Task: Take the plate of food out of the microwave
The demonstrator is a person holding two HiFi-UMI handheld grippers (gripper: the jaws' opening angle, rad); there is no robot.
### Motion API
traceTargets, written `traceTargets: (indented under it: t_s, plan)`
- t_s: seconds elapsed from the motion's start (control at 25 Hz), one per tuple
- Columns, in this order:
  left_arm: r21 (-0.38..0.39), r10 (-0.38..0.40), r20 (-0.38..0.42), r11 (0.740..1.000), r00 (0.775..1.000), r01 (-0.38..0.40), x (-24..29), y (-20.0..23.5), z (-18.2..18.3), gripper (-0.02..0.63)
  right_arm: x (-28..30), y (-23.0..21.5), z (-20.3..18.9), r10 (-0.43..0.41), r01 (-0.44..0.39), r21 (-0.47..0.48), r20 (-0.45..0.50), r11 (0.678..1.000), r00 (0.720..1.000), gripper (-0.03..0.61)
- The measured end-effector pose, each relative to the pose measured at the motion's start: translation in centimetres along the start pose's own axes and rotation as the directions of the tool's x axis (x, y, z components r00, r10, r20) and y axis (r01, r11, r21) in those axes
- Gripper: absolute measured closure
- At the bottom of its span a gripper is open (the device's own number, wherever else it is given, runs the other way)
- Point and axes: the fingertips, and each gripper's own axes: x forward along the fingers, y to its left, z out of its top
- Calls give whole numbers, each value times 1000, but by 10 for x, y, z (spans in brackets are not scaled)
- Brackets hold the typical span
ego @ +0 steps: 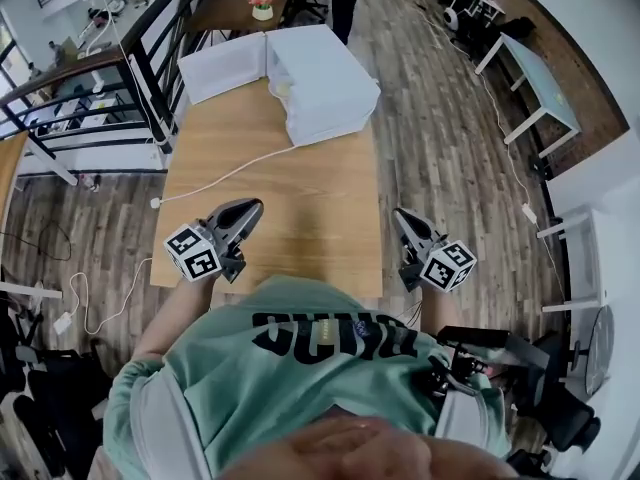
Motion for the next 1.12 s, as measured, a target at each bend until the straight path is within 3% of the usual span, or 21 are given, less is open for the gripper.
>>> traceTargets:
  t_s: [0.36,0.6,0.88,1.12]
  plan:
    - [26,168,-77,986,983,-166,66,22,-3,600,85,-105,0,211,-213,73,41,974,977,572]
    - [13,246,-129,969,961,-247,92,46,-11,600,123,-140,-28,295,-299,147,47,943,954,572]
    - [-10,203,-218,978,955,-210,97,68,-17,600,139,-143,-58,240,-243,226,41,943,970,572]
    - [-86,79,-204,991,976,-98,72,92,-25,600,149,-104,-63,177,-175,190,4,966,984,572]
